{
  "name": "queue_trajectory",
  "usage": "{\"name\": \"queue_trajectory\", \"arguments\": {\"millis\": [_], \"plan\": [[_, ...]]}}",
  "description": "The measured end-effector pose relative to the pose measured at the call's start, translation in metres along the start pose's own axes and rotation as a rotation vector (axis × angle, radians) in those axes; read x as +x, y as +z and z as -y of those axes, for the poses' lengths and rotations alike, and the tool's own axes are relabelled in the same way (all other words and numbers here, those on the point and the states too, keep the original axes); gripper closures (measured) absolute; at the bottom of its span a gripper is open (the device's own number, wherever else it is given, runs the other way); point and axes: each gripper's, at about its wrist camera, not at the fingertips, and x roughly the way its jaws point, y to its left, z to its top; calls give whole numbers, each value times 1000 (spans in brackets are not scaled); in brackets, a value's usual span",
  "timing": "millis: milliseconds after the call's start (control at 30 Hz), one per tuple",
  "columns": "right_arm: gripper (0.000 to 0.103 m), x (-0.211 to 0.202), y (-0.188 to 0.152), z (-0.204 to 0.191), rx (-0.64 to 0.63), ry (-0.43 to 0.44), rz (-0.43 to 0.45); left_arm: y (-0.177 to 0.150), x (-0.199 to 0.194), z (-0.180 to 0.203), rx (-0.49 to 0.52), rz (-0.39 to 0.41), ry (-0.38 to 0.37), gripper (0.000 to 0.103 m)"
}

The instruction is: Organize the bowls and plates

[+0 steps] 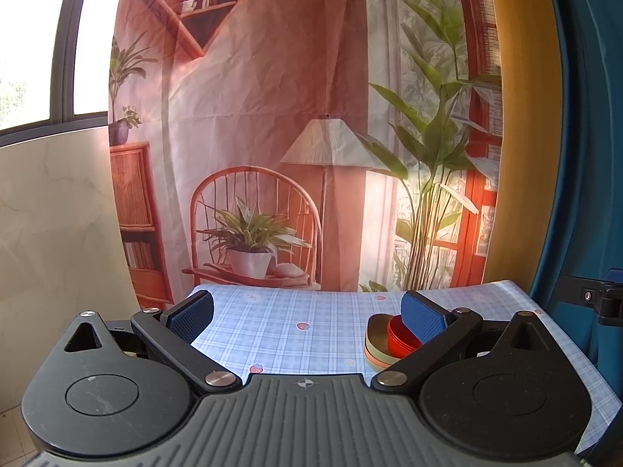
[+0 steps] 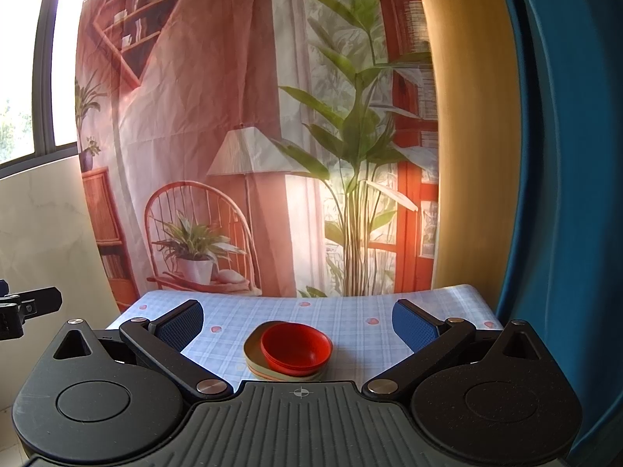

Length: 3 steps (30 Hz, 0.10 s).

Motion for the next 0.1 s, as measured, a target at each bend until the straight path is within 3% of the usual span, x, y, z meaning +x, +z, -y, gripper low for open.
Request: {"name": "queue_trajectory", "arguments": {"millis": [100], "plan": [[0,0,-1,0,1,-1,-1,-1,0,0,0,-1,-1,0]]}}
